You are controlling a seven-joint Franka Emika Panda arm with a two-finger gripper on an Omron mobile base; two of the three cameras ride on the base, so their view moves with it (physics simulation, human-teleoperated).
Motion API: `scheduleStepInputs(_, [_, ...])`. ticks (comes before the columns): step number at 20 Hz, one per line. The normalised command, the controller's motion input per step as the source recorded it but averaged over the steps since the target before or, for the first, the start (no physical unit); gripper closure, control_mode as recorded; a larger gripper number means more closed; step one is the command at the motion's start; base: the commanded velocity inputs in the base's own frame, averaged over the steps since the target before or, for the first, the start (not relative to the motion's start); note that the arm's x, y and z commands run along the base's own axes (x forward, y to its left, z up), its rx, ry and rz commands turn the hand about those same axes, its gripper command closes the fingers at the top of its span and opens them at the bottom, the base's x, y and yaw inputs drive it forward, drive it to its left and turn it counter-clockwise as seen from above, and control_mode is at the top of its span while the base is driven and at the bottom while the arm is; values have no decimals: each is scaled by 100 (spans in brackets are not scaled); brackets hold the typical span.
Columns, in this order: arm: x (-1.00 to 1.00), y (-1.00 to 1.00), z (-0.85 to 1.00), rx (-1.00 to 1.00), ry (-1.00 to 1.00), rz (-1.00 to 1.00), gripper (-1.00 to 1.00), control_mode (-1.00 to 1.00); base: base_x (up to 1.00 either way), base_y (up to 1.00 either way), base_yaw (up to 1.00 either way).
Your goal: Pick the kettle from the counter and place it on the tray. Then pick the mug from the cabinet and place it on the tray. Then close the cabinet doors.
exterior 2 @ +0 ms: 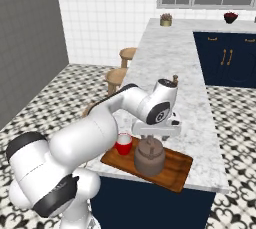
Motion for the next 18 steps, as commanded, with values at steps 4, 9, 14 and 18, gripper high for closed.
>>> scheduleStepInputs(4, [-16,10,55,0,0,0,-100,-100,0,0,0])
scheduleStepInputs(9, [-71,0,72,0,-1,-3,-100,-100,0,0,0])
scheduleStepInputs(14, [-92,18,69,0,-1,-9,-100,-100,0,0,0])
scheduleStepInputs(18, [-60,47,38,0,0,-12,-100,-100,0,0,0])
